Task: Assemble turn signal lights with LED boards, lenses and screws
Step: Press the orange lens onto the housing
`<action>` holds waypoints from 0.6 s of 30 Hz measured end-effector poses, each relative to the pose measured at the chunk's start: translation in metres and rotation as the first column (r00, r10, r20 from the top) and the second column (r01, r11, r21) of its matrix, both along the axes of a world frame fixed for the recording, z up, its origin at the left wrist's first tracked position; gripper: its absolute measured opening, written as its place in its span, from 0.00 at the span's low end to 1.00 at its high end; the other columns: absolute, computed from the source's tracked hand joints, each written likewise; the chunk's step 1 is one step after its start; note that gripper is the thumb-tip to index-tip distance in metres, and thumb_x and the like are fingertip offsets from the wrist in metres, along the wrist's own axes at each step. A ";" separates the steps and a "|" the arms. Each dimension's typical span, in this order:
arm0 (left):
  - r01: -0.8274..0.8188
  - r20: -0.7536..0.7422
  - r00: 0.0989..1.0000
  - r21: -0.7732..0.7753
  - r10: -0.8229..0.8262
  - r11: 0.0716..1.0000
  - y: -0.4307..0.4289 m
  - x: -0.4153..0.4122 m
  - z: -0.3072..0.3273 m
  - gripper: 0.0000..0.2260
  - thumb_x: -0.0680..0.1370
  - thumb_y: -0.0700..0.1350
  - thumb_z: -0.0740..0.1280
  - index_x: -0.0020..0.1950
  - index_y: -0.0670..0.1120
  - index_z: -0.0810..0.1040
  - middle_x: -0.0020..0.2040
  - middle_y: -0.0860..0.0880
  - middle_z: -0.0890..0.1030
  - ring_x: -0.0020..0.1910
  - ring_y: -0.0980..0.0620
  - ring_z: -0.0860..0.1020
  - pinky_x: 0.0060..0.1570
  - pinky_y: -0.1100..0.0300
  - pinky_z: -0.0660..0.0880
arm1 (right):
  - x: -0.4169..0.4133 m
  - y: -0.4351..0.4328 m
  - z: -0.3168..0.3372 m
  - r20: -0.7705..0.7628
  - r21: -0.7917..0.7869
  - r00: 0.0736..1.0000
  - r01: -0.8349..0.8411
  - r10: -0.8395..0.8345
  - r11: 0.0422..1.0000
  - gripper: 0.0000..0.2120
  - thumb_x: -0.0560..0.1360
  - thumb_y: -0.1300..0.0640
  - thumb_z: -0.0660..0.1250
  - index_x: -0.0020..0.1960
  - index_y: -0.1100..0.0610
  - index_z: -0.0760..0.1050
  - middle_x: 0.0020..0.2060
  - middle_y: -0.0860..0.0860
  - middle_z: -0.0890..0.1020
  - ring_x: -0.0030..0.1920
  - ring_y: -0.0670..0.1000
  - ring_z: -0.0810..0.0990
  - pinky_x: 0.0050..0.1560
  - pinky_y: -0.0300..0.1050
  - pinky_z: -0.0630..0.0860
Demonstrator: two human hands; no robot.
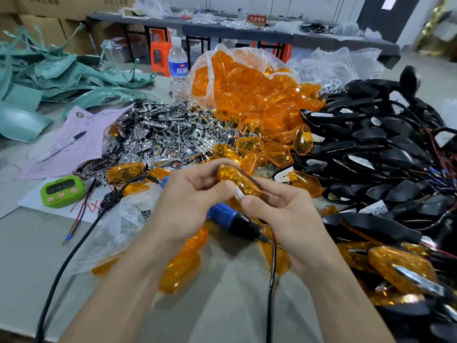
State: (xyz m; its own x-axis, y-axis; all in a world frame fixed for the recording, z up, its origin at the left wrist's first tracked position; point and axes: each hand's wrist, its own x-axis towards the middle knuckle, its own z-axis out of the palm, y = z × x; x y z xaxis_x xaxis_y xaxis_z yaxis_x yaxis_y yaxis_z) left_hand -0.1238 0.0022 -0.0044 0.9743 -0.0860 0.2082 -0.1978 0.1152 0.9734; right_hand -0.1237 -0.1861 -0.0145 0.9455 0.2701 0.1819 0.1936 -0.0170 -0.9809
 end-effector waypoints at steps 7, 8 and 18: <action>-0.026 0.016 1.000 0.101 0.024 0.995 0.013 0.006 0.013 0.11 0.74 0.48 0.74 0.55 0.51 0.88 0.52 0.42 0.87 0.45 0.44 0.84 0.50 0.51 0.82 | -0.007 0.014 0.005 0.074 -0.034 0.980 0.189 -0.186 0.981 0.18 0.72 0.59 0.79 0.60 0.47 0.86 0.51 0.44 0.88 0.56 0.48 0.86 0.63 0.57 0.80; -0.034 0.024 0.999 0.087 0.032 0.996 0.013 0.006 0.012 0.10 0.74 0.48 0.74 0.55 0.50 0.88 0.52 0.42 0.87 0.46 0.42 0.84 0.49 0.48 0.83 | -0.007 0.015 0.005 0.077 -0.030 0.979 0.194 -0.191 0.981 0.18 0.72 0.59 0.79 0.60 0.46 0.86 0.50 0.44 0.88 0.56 0.49 0.86 0.62 0.57 0.80; -0.063 0.106 0.993 0.059 0.056 0.996 0.016 0.002 -0.003 0.11 0.75 0.42 0.73 0.57 0.45 0.86 0.52 0.44 0.88 0.49 0.41 0.86 0.52 0.48 0.83 | -0.008 0.015 0.010 0.168 -0.330 0.978 0.174 -0.123 0.928 0.19 0.71 0.43 0.74 0.62 0.39 0.81 0.50 0.40 0.86 0.54 0.45 0.83 0.57 0.55 0.80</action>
